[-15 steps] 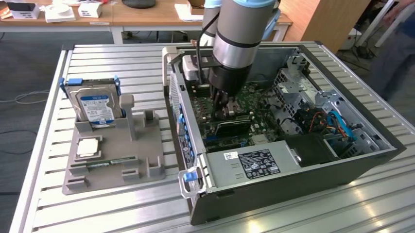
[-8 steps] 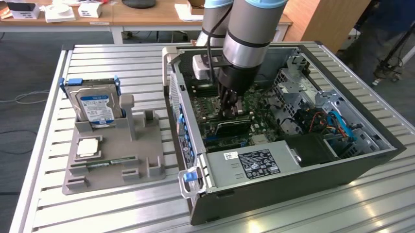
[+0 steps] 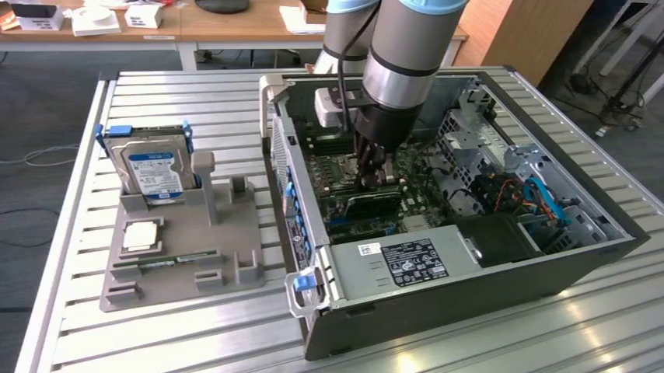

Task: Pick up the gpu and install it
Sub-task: 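Press down on the gpu until it lock into place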

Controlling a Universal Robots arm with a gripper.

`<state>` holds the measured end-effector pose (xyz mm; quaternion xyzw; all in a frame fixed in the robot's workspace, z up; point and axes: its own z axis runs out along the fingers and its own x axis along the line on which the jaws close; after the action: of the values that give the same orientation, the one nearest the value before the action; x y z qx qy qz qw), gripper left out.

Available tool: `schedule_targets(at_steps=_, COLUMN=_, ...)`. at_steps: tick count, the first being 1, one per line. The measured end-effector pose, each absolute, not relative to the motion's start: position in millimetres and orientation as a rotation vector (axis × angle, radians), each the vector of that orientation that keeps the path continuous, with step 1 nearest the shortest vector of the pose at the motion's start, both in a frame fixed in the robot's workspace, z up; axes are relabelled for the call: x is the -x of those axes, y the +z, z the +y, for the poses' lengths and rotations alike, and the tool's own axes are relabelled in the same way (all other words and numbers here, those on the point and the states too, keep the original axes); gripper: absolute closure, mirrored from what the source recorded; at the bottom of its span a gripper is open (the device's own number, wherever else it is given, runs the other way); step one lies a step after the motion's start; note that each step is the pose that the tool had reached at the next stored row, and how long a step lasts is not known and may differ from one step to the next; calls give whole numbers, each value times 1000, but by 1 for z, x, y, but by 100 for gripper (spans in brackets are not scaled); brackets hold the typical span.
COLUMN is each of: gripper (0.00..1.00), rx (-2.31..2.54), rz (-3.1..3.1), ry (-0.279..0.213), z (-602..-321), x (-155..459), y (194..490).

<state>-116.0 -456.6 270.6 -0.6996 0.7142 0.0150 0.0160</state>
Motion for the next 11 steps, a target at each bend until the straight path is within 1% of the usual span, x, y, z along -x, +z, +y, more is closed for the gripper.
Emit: schedule_targets(at_steps=11, gripper=89, rx=2176, rz=2221, ry=47, z=-457, x=116, y=265)
